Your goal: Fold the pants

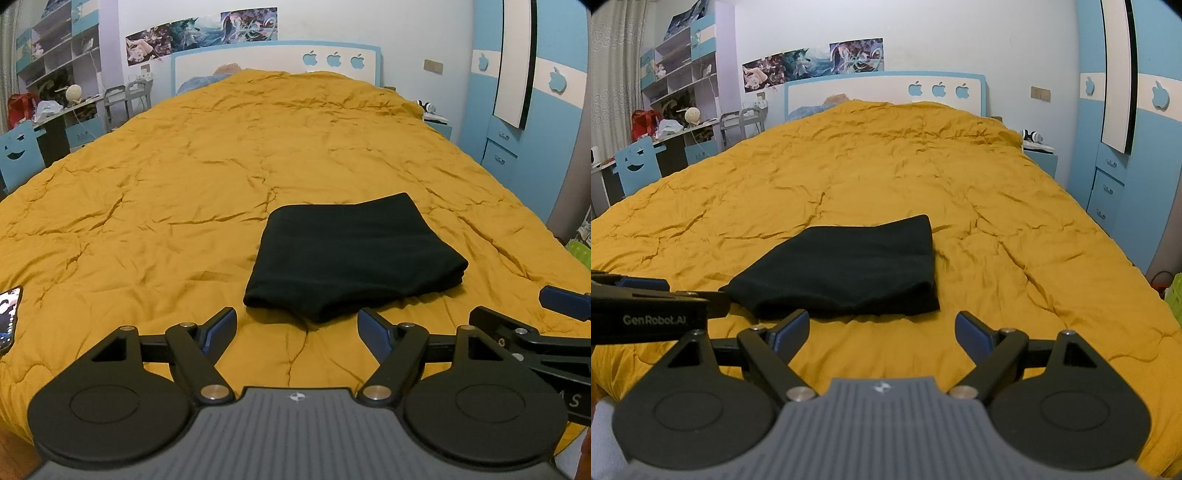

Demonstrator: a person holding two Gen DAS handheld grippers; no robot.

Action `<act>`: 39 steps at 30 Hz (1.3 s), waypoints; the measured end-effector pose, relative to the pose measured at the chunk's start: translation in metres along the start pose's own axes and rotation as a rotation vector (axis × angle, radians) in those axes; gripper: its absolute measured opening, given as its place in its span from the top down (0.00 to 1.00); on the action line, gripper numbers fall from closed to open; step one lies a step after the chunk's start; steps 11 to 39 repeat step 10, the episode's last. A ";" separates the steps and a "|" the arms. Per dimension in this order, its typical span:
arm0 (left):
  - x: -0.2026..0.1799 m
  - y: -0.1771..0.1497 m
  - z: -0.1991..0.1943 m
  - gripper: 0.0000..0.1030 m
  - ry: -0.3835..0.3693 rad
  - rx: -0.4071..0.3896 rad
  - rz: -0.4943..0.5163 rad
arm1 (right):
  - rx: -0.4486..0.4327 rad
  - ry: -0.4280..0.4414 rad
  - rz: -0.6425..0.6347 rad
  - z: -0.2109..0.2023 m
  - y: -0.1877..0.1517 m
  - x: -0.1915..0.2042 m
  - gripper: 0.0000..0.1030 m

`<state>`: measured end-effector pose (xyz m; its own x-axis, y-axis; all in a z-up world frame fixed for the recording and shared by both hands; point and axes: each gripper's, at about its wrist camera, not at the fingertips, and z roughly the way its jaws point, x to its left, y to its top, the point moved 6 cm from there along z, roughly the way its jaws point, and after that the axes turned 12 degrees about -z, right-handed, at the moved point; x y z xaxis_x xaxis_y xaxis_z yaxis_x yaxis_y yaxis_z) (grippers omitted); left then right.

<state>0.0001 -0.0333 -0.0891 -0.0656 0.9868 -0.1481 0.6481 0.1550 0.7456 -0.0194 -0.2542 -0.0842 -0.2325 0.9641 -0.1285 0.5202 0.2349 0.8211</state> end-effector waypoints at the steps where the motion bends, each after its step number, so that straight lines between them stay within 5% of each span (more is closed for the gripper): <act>1: 0.000 0.000 0.000 0.15 -0.001 0.002 0.000 | 0.000 0.000 0.000 0.000 0.000 0.000 0.20; 39: 0.001 0.000 0.003 0.17 -0.012 0.000 0.005 | 0.009 -0.002 0.006 0.002 -0.002 -0.002 0.20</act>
